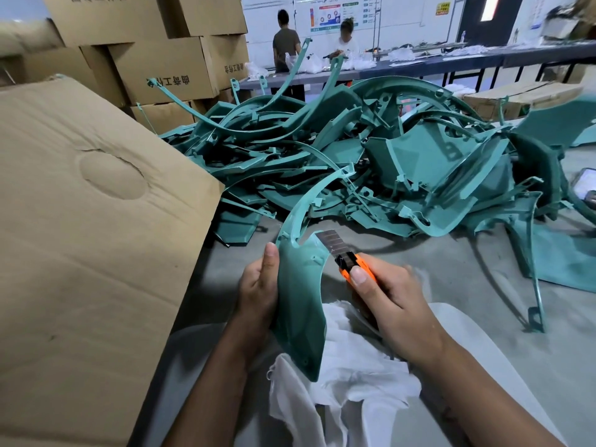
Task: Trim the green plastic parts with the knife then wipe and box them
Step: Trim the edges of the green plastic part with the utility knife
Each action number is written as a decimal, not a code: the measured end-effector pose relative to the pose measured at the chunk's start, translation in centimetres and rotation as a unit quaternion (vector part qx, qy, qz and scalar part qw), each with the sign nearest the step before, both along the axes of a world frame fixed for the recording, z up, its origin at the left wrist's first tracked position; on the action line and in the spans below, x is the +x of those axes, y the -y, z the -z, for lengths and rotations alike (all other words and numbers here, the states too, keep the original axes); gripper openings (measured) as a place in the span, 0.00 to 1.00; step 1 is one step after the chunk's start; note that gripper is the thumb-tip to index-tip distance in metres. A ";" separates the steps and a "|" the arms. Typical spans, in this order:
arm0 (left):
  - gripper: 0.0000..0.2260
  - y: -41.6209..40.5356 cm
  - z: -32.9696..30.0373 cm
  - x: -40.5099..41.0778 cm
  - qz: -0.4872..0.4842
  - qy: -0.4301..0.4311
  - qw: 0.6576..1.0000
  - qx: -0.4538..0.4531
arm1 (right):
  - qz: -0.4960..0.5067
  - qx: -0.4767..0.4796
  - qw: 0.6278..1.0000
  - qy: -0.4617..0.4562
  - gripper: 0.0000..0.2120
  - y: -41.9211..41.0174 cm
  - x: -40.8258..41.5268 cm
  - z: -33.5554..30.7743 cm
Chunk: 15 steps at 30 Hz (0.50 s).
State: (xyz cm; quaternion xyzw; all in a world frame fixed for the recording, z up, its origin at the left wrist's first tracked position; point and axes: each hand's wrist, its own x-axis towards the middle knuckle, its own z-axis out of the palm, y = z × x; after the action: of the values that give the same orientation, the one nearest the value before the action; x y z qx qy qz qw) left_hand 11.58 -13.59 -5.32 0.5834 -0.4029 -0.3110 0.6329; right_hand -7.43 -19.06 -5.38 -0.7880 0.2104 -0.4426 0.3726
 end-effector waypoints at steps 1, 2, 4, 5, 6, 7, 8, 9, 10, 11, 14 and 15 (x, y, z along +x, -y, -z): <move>0.28 -0.1 0.0 0.1 0.003 0.000 1.000 -0.002 | -0.002 0.004 1.000 0.001 0.17 -0.1 0.1 0.0; 0.29 -0.1 0.0 0.2 0.006 -0.002 1.000 -0.004 | -0.004 0.009 1.000 0.002 0.17 -0.2 0.1 0.0; 0.29 -0.2 0.0 0.4 0.017 -0.016 1.000 -0.001 | -0.010 0.025 1.000 0.002 0.18 -0.3 0.2 0.0; 0.28 -0.3 0.0 0.4 0.026 -0.030 0.999 0.001 | -0.010 0.040 0.999 0.003 0.18 -0.2 0.2 0.0; 0.28 -0.2 0.0 0.4 0.032 -0.043 0.999 0.002 | -0.005 0.054 0.998 0.007 0.18 -0.2 0.2 0.0; 0.28 -0.1 0.1 0.5 0.033 -0.050 0.998 0.005 | 0.003 0.061 0.998 0.012 0.18 -0.1 0.2 0.0; 0.27 0.0 0.2 0.5 0.035 -0.051 0.998 0.007 | 0.009 0.059 0.998 0.015 0.18 -0.1 0.1 0.0; 0.27 0.1 0.3 0.6 0.042 -0.052 0.998 0.008 | 0.011 0.050 0.999 0.015 0.18 -0.1 0.1 -0.1; 0.27 0.2 0.5 0.5 0.053 -0.054 0.997 0.008 | 0.009 0.034 0.999 0.011 0.17 -0.2 0.1 -0.1; 0.27 0.2 0.6 0.5 0.063 -0.059 0.996 0.006 | 0.006 0.016 1.000 0.007 0.16 -0.3 0.2 -0.2; 0.26 0.2 0.7 0.5 0.087 -0.077 0.993 -0.003 | 0.010 -0.010 1.000 0.005 0.15 -0.6 0.4 -0.2; 0.26 0.2 0.7 0.4 0.091 -0.082 0.992 -0.002 | 0.019 -0.014 1.000 0.002 0.15 -0.5 0.4 -0.2</move>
State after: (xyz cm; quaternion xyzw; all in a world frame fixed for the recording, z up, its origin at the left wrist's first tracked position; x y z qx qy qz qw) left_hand 12.00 -13.80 -6.03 0.5153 -0.4014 -0.4136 0.6342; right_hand -7.01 -18.56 -5.16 -0.7881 0.2185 -0.4537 0.3539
